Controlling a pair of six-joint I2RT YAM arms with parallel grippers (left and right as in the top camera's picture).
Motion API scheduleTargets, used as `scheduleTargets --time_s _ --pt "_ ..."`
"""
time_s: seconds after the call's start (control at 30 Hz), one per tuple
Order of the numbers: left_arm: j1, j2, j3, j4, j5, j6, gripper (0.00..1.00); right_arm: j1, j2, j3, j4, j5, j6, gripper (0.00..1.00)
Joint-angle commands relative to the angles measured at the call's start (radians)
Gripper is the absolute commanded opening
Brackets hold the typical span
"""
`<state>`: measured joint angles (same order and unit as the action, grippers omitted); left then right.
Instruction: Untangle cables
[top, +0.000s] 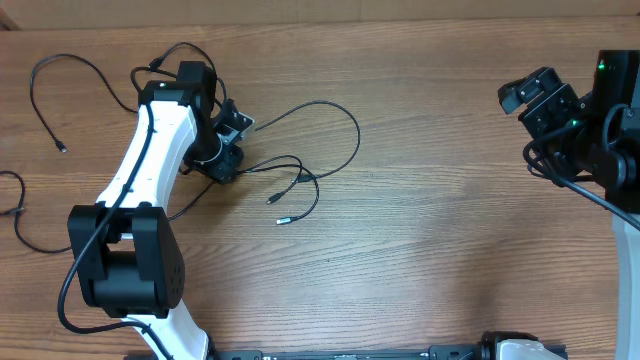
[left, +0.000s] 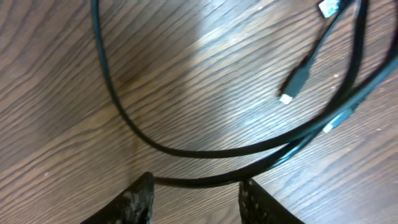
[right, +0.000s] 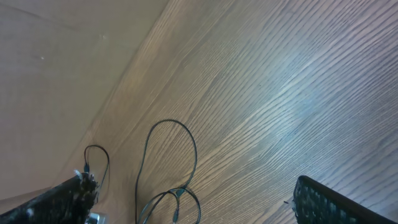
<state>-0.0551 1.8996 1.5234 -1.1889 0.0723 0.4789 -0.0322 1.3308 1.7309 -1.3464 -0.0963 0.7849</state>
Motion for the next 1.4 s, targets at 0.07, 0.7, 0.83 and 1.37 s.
scheduleTargets --time_s 0.07,0.7,0.83,1.37 --pt "0.003 -0.009 -0.012 0.001 0.107 0.058 0.48 -0.003 -0.004 0.003 0.005 0.01 -0.005 1.0" --pt "0.003 -0.006 -0.018 0.045 0.105 0.057 0.41 -0.003 -0.004 0.003 0.005 0.01 -0.005 1.0" --pt "0.003 -0.006 -0.018 0.045 0.114 0.057 0.44 -0.003 -0.004 0.003 0.005 0.01 -0.005 1.0" --pt "0.003 -0.006 -0.036 0.079 0.146 0.075 0.35 -0.003 -0.004 0.003 0.005 0.01 -0.005 1.0"
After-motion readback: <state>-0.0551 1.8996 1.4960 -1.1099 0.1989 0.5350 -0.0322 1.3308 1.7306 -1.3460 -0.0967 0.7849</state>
